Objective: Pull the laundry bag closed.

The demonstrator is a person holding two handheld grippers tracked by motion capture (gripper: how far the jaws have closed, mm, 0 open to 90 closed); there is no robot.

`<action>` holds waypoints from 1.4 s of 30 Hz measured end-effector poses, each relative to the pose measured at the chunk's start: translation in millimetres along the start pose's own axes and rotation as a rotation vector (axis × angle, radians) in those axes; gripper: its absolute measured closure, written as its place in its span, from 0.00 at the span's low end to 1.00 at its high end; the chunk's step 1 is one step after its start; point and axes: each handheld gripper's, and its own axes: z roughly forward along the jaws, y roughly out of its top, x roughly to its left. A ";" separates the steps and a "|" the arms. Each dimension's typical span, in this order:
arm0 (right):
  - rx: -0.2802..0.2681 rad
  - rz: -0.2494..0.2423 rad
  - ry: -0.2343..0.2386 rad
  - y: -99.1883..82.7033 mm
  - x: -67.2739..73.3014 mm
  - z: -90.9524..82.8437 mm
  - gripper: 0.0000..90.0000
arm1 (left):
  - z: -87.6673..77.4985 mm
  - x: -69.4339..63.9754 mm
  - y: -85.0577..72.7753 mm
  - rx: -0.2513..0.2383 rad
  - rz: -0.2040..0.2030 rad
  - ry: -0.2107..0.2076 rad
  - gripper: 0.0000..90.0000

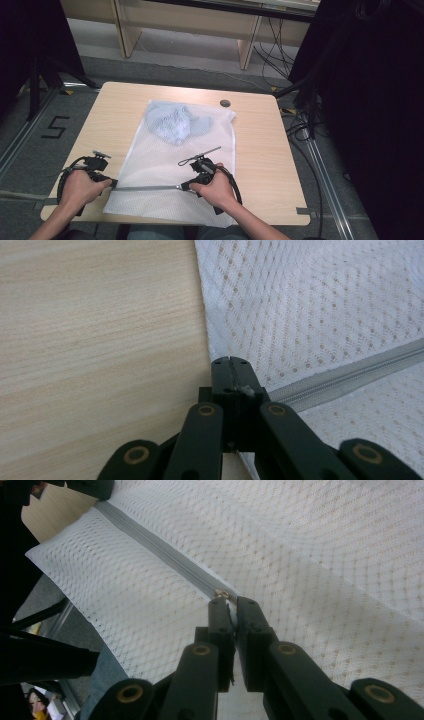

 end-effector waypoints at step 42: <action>-0.002 0.034 -0.007 -9.0 -12.7 -10.2 0.96 | 0.0 -0.2 0.1 0.000 0.001 0.002 1.00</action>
